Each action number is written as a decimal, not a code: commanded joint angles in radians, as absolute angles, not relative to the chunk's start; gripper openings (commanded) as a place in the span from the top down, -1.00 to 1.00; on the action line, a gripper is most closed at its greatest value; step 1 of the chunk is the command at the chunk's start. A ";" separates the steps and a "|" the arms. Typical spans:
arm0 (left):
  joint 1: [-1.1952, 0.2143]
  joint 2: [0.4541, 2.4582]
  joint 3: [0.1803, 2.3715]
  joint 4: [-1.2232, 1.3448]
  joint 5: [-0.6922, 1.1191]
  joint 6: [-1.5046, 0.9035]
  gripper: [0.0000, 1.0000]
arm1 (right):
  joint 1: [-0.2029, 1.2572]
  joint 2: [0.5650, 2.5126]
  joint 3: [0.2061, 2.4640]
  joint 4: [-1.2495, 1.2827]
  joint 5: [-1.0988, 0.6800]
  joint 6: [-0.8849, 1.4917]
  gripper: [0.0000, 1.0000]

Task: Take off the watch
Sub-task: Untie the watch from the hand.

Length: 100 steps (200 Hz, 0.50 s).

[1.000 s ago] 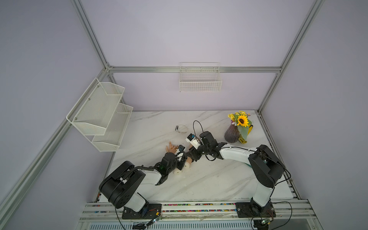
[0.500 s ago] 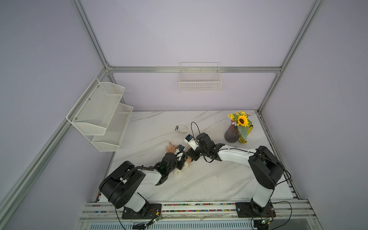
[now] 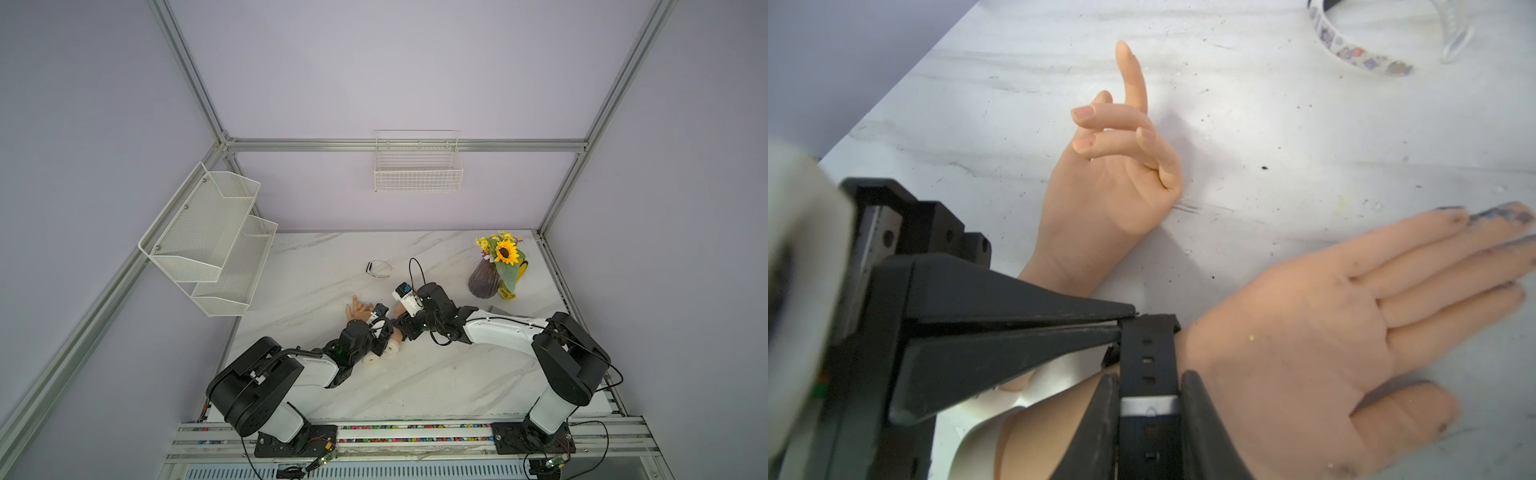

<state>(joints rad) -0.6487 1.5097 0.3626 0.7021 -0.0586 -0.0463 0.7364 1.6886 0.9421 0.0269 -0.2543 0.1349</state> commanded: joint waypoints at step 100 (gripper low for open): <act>-0.551 1.502 0.371 0.738 -0.188 -0.178 1.00 | 0.689 1.500 0.728 0.121 -0.171 0.345 0.65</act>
